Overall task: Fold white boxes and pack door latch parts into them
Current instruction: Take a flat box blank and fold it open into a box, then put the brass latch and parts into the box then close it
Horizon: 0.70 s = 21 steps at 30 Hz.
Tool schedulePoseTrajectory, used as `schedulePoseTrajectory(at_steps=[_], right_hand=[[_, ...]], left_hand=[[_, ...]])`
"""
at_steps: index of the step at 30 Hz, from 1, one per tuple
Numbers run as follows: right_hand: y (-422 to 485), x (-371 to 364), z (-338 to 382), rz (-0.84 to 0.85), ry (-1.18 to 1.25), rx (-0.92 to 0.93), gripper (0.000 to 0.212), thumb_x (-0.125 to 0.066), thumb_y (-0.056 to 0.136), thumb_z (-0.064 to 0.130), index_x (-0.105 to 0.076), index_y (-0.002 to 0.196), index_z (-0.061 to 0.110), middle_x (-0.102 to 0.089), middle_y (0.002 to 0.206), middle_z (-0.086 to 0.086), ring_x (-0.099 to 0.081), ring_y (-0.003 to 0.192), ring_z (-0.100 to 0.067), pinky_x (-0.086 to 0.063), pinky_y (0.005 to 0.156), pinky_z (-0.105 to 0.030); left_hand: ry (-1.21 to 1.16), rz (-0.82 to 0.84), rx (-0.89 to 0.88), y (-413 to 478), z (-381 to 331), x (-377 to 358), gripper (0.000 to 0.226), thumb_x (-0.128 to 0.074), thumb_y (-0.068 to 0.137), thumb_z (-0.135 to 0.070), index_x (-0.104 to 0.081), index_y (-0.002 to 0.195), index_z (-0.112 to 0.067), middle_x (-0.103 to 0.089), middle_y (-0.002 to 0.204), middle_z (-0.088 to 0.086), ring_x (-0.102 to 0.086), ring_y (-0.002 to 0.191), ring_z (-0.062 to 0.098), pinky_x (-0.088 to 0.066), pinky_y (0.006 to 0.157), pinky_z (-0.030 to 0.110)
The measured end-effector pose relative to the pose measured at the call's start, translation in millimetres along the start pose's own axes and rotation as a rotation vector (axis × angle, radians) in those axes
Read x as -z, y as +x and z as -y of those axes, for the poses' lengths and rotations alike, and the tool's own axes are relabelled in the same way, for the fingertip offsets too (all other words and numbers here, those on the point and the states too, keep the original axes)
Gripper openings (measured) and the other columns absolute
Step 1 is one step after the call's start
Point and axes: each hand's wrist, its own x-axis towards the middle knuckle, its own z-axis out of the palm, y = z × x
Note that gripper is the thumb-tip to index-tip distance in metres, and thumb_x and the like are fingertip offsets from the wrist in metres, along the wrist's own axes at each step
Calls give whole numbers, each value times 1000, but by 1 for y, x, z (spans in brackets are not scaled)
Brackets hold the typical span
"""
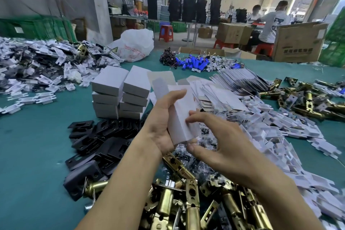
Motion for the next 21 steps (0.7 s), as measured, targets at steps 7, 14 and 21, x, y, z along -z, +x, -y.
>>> schedulePoseTrajectory(at_steps=[7,14,21], right_hand=[[1,-3,7,-122,105,4,62,-82,77,30,-58,134,32,-47,146,13,-38,134,10,-27,104,-1],[2,-2,7,-236,348,-87,83,-90,67,25,-51,140,22,-49,147,3,-47,134,-5,-45,109,-37],[2,-6,4,-108,252,-154,72,-81,77,36,-50,142,32,-48,148,9,-43,135,0,-40,112,-33]], left_hand=[[47,165,-12,-2,2,3,64,-81,62,-39,-67,120,-16,-73,101,8,-69,94,29,-47,101,63],[110,165,-162,-1,5,-1,62,-78,55,-39,-69,112,-16,-74,100,11,-72,82,25,-60,64,43],[205,7,-202,0,4,0,27,-66,67,-30,-79,86,-17,-74,94,12,-69,72,26,-60,62,44]])
